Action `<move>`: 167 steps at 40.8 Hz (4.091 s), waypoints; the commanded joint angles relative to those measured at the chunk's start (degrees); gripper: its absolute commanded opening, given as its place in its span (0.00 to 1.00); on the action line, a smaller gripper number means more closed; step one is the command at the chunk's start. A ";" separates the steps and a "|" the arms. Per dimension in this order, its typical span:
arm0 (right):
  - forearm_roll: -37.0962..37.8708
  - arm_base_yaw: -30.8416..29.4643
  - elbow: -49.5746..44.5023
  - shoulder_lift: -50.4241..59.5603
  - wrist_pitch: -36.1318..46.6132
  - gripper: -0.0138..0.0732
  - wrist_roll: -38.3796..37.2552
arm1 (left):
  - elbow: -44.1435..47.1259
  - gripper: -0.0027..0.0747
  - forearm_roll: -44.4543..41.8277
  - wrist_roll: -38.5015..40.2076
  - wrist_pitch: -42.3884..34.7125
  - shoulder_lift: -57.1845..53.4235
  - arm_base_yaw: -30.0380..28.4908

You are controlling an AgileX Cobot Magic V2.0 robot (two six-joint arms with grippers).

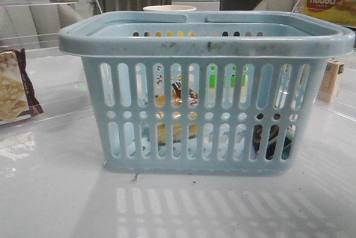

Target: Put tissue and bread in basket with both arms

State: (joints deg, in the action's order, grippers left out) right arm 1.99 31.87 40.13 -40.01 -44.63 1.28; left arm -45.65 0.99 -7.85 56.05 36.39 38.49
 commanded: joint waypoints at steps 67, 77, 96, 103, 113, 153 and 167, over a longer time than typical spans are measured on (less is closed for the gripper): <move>0.02 -0.07 1.44 0.26 3.15 0.22 0.32 | 45.98 0.15 2.16 0.20 -60.53 -37.80 -38.08; 0.02 -0.07 1.44 0.26 3.15 0.22 0.32 | 45.98 0.15 2.16 0.20 -60.42 -37.80 -38.08; 0.02 -0.07 1.44 0.26 3.15 0.22 0.32 | 45.98 0.15 2.16 0.20 -60.42 -37.80 -38.08; 0.02 -0.07 1.44 0.26 3.15 0.22 0.32 | 45.98 0.15 2.16 0.20 -60.42 -37.80 -38.08; 1.25 -1.90 0.34 2.08 3.66 0.22 0.39 | 45.98 0.15 2.16 0.20 -60.42 -37.80 -38.08; 0.45 -32.36 -41.77 41.71 44.23 0.22 0.30 | 45.98 0.15 2.16 0.20 -60.42 -37.68 -38.08; -1.99 -32.36 -41.85 41.66 47.17 0.22 -0.70 | 45.98 0.15 2.16 0.20 -60.42 -37.68 -38.08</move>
State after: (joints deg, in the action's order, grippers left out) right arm 0.74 -0.13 -1.65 0.69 -3.64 0.76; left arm 0.41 2.55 -7.85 0.83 -0.36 0.53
